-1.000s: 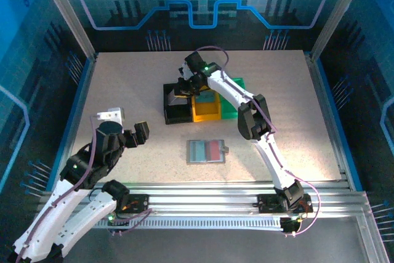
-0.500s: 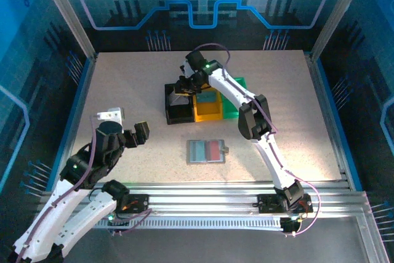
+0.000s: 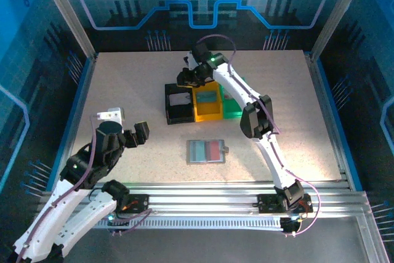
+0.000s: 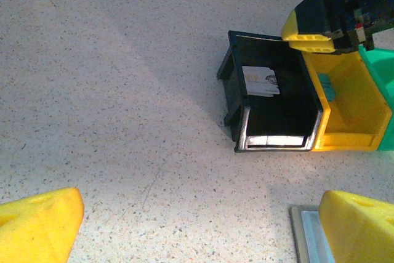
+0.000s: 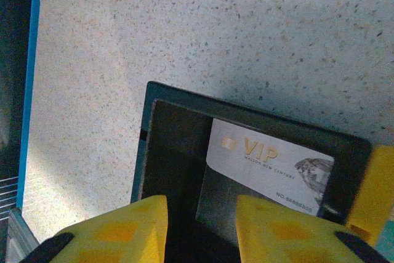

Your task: Take the credit cards out of the card holder

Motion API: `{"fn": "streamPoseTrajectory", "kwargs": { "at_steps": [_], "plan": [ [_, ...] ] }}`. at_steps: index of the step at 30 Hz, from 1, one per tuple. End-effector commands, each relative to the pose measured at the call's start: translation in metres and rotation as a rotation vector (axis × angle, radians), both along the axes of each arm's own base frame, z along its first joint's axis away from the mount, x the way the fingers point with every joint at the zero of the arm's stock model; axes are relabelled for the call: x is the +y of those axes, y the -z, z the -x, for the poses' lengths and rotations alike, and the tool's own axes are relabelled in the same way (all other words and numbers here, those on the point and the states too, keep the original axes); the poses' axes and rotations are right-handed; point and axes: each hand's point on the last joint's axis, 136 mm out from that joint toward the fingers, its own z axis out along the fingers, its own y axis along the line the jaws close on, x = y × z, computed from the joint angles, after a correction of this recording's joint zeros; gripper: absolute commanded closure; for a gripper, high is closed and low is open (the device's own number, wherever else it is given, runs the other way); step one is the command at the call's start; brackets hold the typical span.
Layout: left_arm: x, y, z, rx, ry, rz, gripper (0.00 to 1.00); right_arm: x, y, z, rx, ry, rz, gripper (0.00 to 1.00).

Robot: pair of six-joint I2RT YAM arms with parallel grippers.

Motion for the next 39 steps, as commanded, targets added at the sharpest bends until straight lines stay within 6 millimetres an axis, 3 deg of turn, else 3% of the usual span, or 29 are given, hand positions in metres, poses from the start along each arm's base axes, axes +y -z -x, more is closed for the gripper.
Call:
{"fn": "streamPoseTrajectory", "kwargs": {
  "at_steps": [1,5,7,10,13,18,23,29,33,39],
  "plan": [
    [-0.002,0.003,-0.003,0.002,0.013,-0.009,0.01,-0.014,-0.072,0.007,-0.1,-0.002,-0.035,0.65],
    [-0.004,0.006,-0.003,0.017,0.023,-0.008,0.01,-0.023,-0.12,0.034,-0.183,-0.033,-0.032,0.64],
    [-0.007,0.007,-0.004,0.027,0.035,-0.004,0.01,-0.029,-0.133,0.05,-0.215,-0.048,-0.018,0.64],
    [-0.013,0.011,-0.005,0.053,0.056,0.002,0.01,-0.043,-0.141,0.08,-0.248,-0.058,-0.016,0.63],
    [-0.019,0.015,-0.005,0.08,0.085,0.007,0.01,-0.063,-0.136,0.111,-0.26,-0.044,-0.03,0.61],
    [-0.033,0.024,-0.007,0.135,0.146,0.019,0.01,-0.096,-0.111,0.162,-0.242,-0.018,-0.044,0.59],
    [-0.05,0.036,-0.006,0.219,0.212,0.043,0.01,-0.125,-0.067,0.206,-0.203,0.014,-0.035,0.57],
    [-0.074,0.049,-0.002,0.321,0.283,0.11,0.01,-0.137,-0.009,0.249,-0.097,0.0,-0.012,0.57],
    [-0.083,0.058,0.001,0.385,0.304,0.103,0.01,-0.136,0.012,0.265,-0.095,-0.017,0.003,0.57],
    [-0.104,0.068,0.006,0.488,0.33,0.104,0.01,-0.136,0.036,0.272,-0.065,-0.017,0.01,0.65]
  ]
}}
